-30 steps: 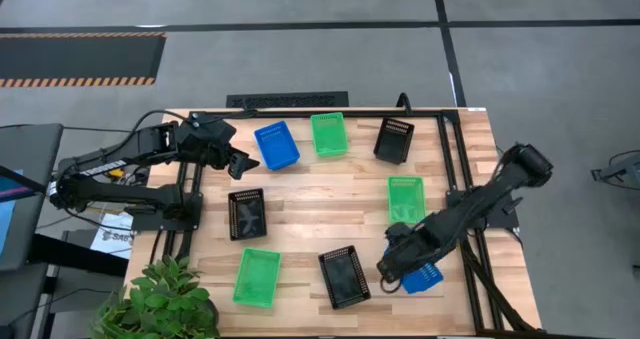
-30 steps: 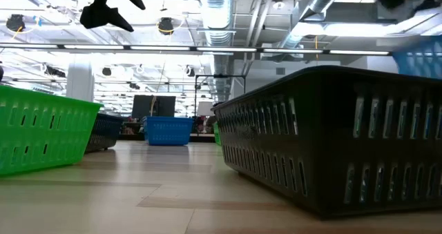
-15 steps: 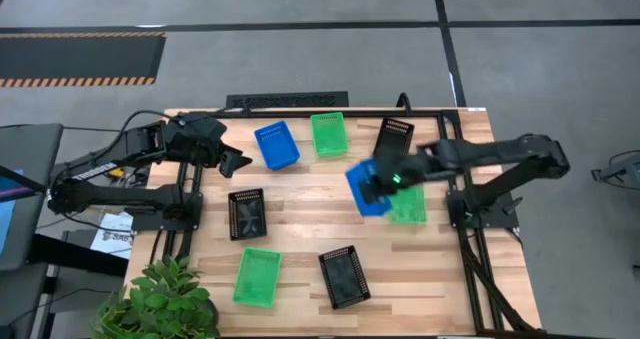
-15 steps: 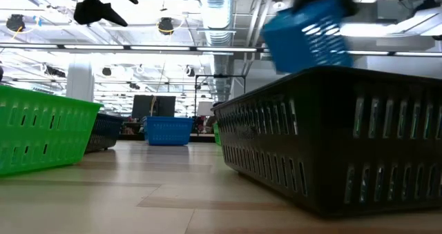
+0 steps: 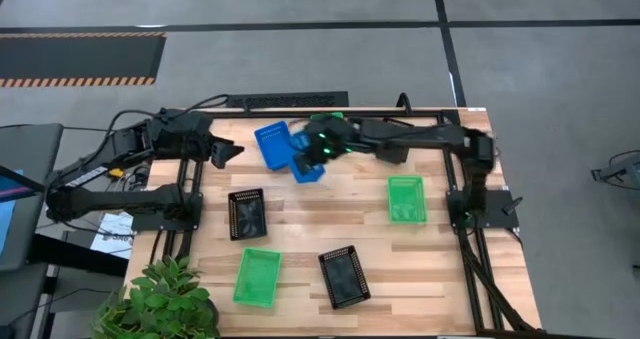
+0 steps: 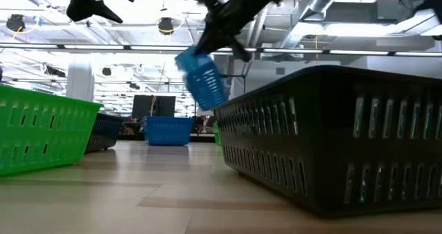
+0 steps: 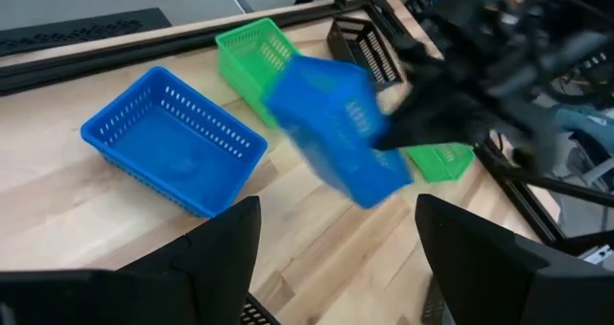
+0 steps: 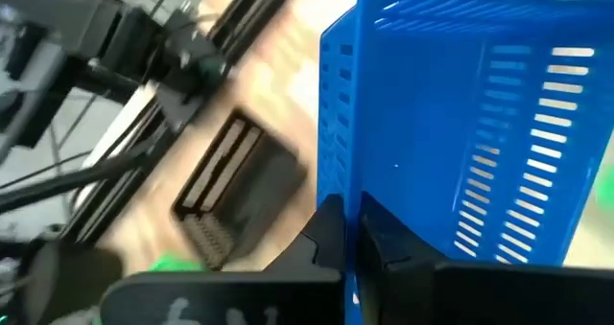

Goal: Stack baskets by color
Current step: Stack the bottom blue bin on the blue bins

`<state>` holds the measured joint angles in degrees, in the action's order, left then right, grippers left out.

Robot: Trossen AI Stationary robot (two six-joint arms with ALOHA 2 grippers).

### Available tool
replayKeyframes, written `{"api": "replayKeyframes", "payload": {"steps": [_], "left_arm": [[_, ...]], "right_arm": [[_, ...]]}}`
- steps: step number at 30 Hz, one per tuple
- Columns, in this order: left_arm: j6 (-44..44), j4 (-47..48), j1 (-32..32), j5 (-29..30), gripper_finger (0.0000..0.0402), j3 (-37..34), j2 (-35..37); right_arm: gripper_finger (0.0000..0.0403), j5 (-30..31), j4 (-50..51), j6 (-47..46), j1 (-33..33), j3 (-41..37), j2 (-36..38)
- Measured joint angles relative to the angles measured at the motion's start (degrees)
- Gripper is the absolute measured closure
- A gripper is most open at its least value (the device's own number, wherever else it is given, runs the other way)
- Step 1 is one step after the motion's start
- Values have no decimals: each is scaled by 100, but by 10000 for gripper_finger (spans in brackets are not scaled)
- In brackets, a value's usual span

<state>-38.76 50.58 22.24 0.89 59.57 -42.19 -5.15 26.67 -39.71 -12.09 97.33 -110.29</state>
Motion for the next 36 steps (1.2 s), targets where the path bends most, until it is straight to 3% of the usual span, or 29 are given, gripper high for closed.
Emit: {"api": "replayKeyframes", "payload": {"steps": [7,17,27,36], "left_arm": [[-2,-10,22,0,136,0,-1],[-179,-65,22,206,136,0,-2],[-179,-80,22,264,136,0,-2],[-179,-82,22,394,136,0,-2]], "right_arm": [[386,74,170,799,-173,1769,-1300],[382,1026,1151,1465,-203,3401,-2486],[370,1204,1666,1482,-147,3662,-2779],[317,1467,2035,1608,-156,3662,-2779]]}}
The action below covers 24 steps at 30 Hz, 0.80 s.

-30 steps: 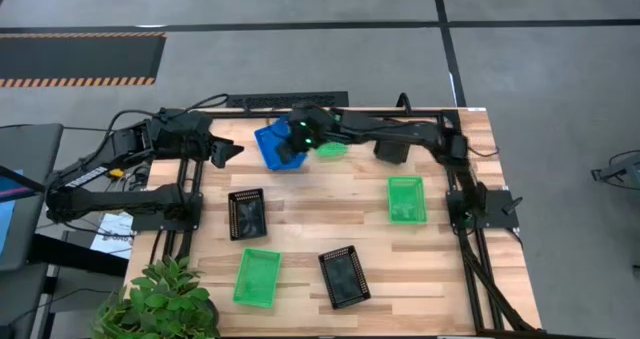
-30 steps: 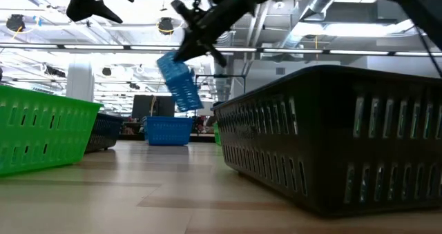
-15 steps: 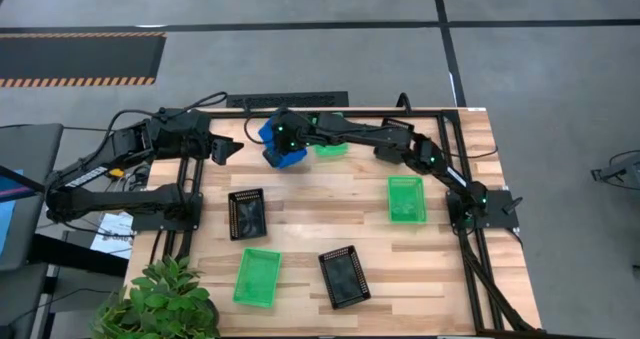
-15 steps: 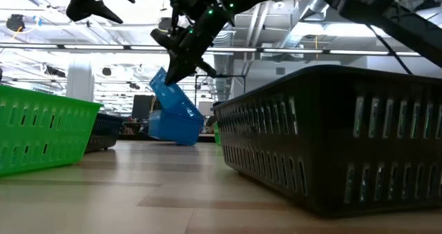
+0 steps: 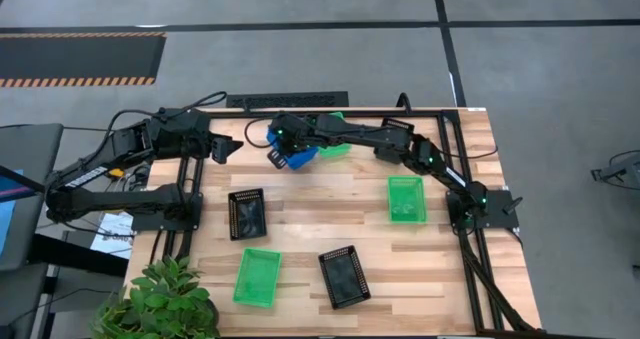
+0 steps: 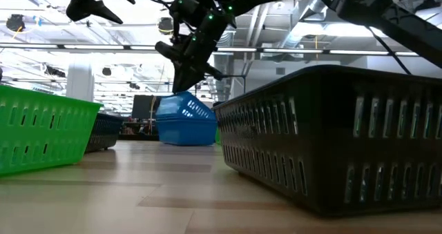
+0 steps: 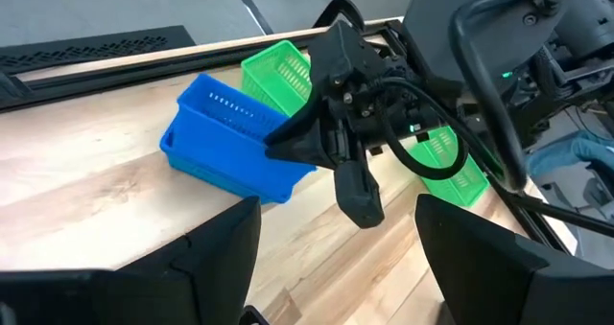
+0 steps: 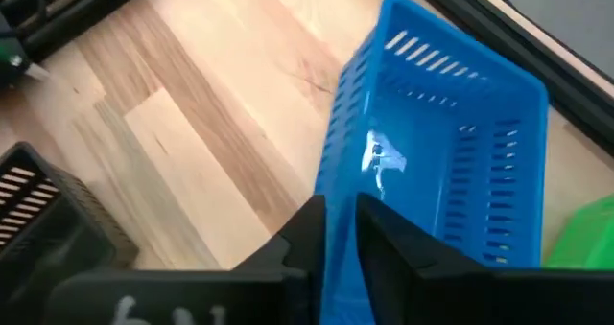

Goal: Stack baskets by color
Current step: Stack the bottom blue bin on the blue bins

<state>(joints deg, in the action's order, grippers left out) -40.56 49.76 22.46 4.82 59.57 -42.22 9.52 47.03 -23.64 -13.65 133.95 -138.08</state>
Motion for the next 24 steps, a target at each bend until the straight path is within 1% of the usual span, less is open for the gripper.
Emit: {"api": "replayKeyframes", "payload": {"steps": [6,10,13,16,18,22,24], "left_arm": [[0,-1,0,9,136,1,0],[2,0,0,12,136,2,0],[1,2,4,13,136,2,-3],[35,4,2,20,136,2,-20],[46,4,4,55,136,2,-15],[46,10,4,59,136,2,-15],[46,37,3,59,136,2,-15]], "right_arm": [[272,262,124,172,2,0,2],[250,278,592,345,-2,60,79],[238,223,986,288,-42,57,183],[230,142,1146,275,-79,56,249],[227,142,912,300,-78,59,281],[228,95,930,489,-57,66,288],[230,-54,1026,598,-58,52,288]]}}
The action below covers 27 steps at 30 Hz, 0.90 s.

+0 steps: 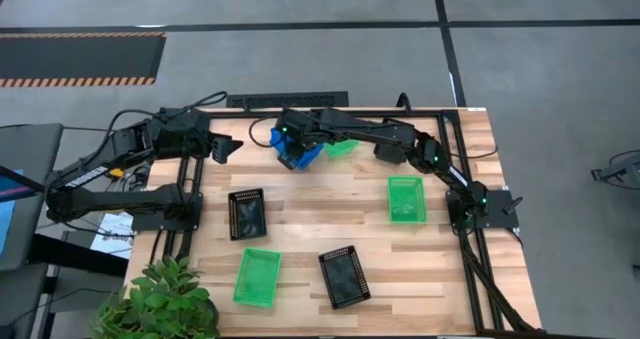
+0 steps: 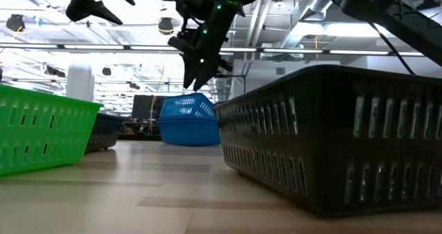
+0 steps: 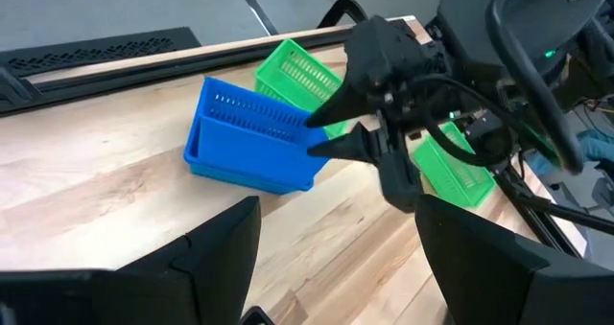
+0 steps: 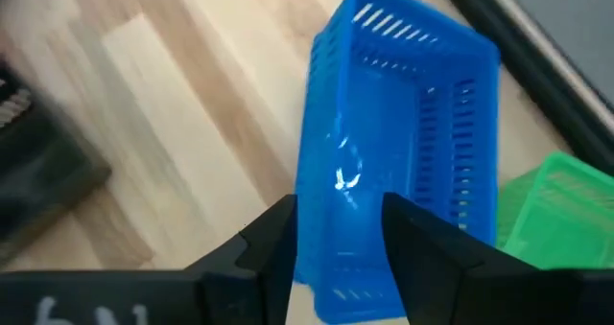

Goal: Stack baskets by color
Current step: Stack the bottom blue bin on the blue bins, then stack the middle right green bin on the top green bin

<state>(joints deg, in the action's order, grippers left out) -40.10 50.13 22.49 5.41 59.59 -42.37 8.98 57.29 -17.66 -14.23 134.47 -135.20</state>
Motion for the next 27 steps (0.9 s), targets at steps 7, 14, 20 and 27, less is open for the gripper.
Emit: {"api": "replayKeyframes", "payload": {"steps": [7,14,20,27], "left_arm": [[0,34,1,0,136,0,0],[64,36,1,0,136,0,1],[66,44,1,0,136,0,0],[107,44,1,2,136,0,2]], "right_arm": [[231,-252,10,231,-18,-101,-7],[252,-470,254,341,-51,-101,-173],[316,-445,244,465,4,-107,-299],[389,-177,124,612,62,41,-279]]}}
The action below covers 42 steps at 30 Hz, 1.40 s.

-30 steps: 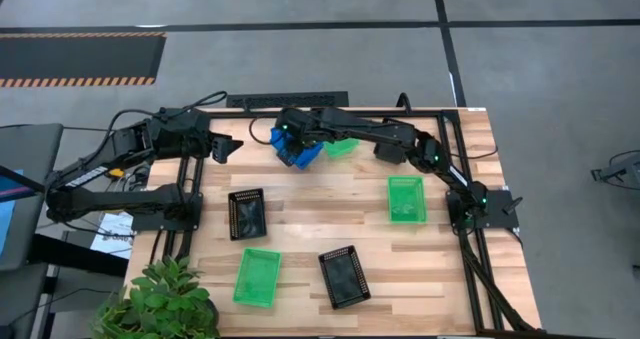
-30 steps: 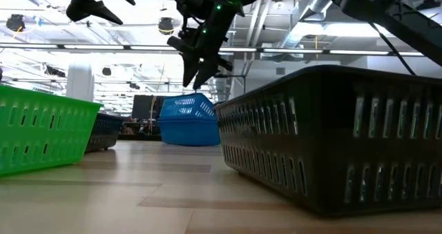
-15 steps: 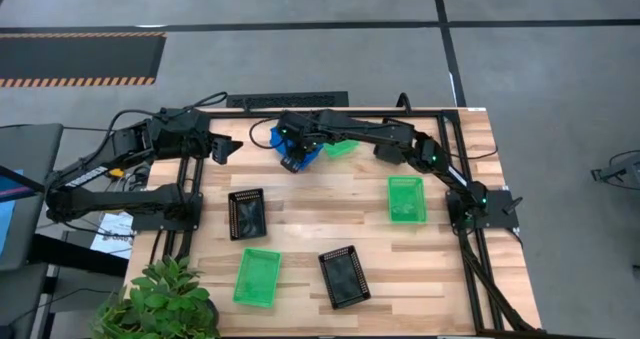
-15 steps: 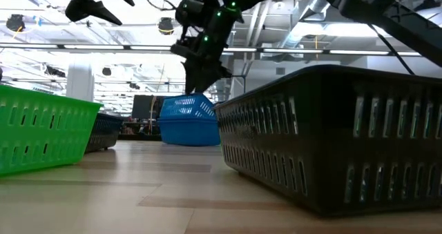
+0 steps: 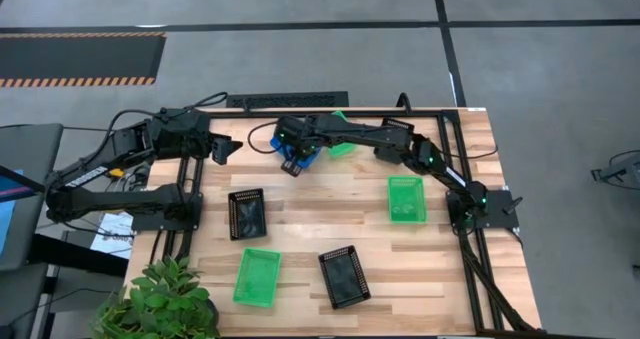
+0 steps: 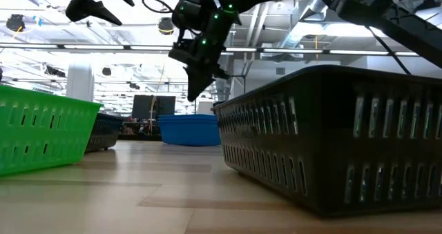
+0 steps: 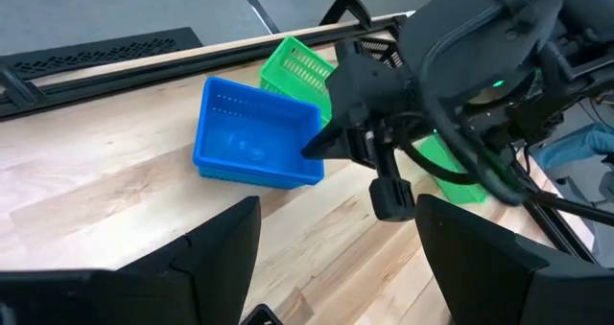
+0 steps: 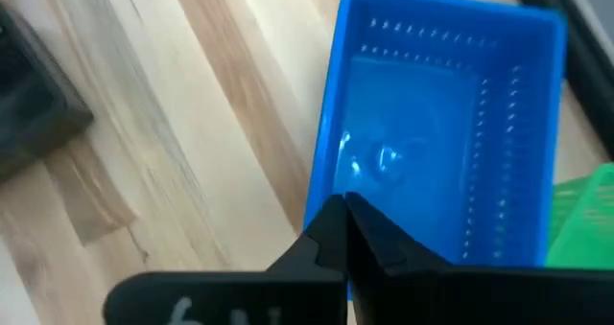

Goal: Stack baskets by color
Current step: Stack the middle right green bin on the top green bin

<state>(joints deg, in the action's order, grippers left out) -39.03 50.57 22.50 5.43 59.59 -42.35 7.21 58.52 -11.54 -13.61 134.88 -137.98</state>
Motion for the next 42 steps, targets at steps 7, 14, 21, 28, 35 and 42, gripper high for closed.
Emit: {"api": "replayKeyframes", "payload": {"steps": [7,14,21,28,35,42], "left_arm": [[-1,1,0,-14,136,0,0],[-4,7,-1,-45,136,0,0],[-19,8,-1,-113,136,2,-1],[-224,-13,-2,-213,136,2,-4],[-372,-144,0,-419,136,7,-329],[-119,-491,0,-591,136,7,-941]], "right_arm": [[387,47,260,-24,24,7,38],[305,55,1633,-389,34,-28,914],[206,614,3170,-1415,401,-90,2015],[167,1084,3126,-3058,1103,-1655,3750],[175,1244,3146,-5619,1779,-4333,5530],[173,748,2817,-8071,2409,-6817,6840]]}}
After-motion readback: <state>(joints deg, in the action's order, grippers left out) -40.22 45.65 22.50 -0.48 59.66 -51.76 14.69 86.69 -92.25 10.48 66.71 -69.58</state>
